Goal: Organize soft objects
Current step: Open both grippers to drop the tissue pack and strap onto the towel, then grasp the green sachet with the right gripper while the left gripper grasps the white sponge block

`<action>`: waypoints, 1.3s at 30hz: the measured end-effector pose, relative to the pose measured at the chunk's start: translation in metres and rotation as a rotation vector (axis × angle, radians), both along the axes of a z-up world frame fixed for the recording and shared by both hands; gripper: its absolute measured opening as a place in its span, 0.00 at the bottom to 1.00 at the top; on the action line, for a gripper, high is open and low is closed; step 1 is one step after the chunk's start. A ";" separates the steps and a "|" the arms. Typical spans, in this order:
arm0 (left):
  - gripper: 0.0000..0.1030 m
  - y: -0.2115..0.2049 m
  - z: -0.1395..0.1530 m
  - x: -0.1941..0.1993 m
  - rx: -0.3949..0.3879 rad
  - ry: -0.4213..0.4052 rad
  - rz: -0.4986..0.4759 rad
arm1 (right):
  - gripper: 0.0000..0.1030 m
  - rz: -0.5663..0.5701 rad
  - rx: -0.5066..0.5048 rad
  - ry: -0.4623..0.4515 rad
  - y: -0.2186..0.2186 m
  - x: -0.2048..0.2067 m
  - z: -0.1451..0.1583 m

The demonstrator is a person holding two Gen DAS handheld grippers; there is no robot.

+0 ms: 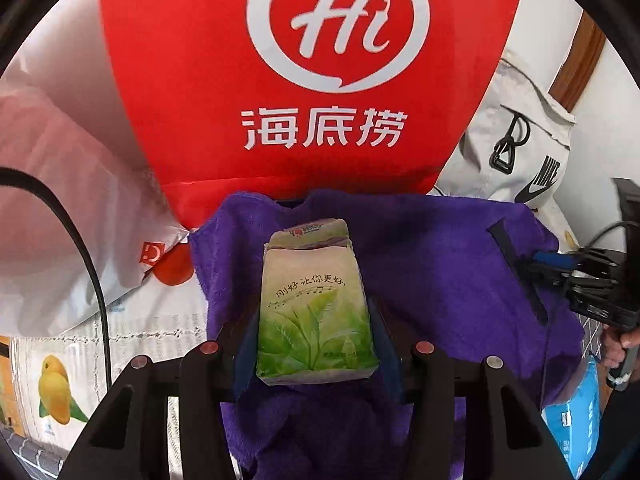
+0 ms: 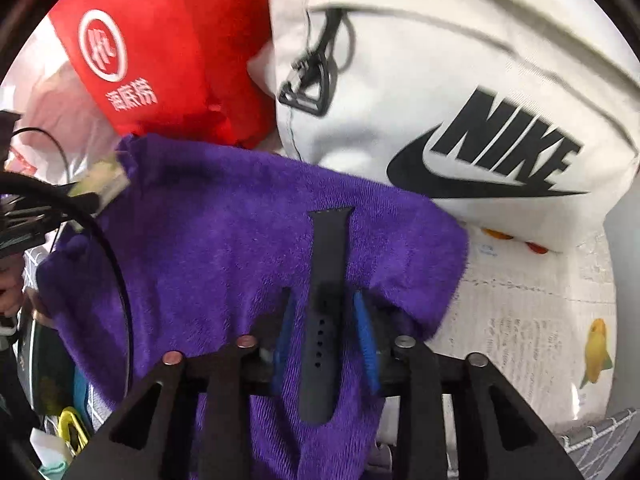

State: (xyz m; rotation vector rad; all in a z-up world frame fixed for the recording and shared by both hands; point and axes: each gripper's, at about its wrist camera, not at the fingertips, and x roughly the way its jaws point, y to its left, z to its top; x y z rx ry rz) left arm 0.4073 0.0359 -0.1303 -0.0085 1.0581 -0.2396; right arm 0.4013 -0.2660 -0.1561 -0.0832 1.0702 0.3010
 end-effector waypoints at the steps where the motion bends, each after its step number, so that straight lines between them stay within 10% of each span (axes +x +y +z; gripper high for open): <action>1: 0.48 -0.001 0.000 0.002 0.003 0.001 0.002 | 0.35 0.006 0.001 -0.019 0.000 -0.006 0.004; 19: 0.75 -0.010 0.004 0.006 0.082 0.080 0.049 | 0.37 0.085 -0.013 -0.130 0.005 -0.083 0.048; 26: 0.73 0.002 0.023 -0.047 -0.096 0.132 0.074 | 0.37 0.088 0.023 -0.171 0.005 -0.137 0.066; 33: 0.75 0.029 0.064 -0.133 -0.254 -0.014 0.119 | 0.48 0.116 0.069 -0.215 0.012 -0.212 0.076; 39: 0.75 0.047 0.076 -0.198 -0.225 -0.010 0.191 | 0.49 0.137 0.120 -0.188 0.018 -0.277 0.066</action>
